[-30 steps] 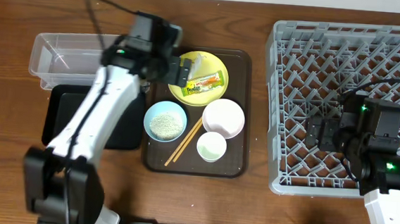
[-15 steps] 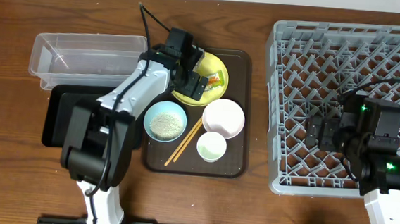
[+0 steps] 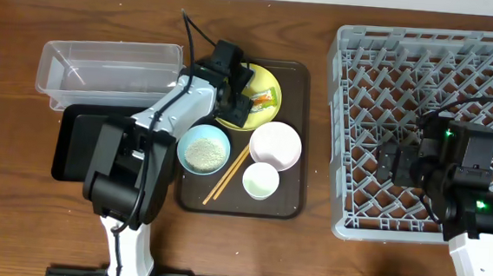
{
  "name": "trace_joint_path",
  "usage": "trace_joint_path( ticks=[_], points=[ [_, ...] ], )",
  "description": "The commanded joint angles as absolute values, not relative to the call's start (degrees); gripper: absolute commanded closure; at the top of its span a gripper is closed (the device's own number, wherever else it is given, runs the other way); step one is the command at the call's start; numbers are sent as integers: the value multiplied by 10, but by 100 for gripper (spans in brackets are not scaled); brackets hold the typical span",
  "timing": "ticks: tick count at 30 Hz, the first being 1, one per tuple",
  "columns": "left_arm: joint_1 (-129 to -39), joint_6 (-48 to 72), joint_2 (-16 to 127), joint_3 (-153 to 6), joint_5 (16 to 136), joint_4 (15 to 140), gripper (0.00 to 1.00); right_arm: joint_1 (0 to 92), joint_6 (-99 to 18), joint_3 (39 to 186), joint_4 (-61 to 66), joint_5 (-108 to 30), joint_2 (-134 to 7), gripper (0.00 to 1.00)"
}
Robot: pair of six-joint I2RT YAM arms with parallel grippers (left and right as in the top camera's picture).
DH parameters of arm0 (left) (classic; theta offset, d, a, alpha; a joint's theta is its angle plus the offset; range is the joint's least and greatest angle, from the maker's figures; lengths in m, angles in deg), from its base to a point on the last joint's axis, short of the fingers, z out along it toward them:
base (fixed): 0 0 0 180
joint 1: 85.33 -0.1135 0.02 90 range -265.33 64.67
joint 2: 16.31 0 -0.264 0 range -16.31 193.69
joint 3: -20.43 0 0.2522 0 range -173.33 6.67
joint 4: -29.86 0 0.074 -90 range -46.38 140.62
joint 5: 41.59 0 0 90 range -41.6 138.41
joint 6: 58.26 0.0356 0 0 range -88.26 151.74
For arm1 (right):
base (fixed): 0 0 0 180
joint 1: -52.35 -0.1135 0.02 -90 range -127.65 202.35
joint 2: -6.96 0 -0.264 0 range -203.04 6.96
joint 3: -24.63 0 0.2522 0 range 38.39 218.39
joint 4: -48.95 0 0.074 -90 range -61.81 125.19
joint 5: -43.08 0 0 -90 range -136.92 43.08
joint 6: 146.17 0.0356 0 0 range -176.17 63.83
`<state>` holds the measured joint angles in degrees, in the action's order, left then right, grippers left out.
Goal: Sort waste into correct bins and load items into the dishwasher rack
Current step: 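Reach left gripper to yellow plate and grasp green Pandan wrapper, then carry wrapper with left gripper and drop it into clear bin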
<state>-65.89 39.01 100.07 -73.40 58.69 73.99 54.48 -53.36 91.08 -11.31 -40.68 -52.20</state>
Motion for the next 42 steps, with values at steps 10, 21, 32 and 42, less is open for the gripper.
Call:
trace_joint_path(
  ticks=[10, 21, 32, 42],
  points=[
    [-657, 385, 1007, -734, 570, 709, 28, 553, -528, 923, -117, -402, -522, 1],
    [-656, 385, 1011, -734, 537, 672, 23, 553, -528, 923, -120, -402, -522, 1],
    [-654, 357, 1036, -734, 549, 682, 38, 553, -528, 923, -120, -402, -522, 1],
    [-654, 357, 1025, -734, 550, 731, 81, 553, -528, 923, -120, -402, -522, 1]
  ],
)
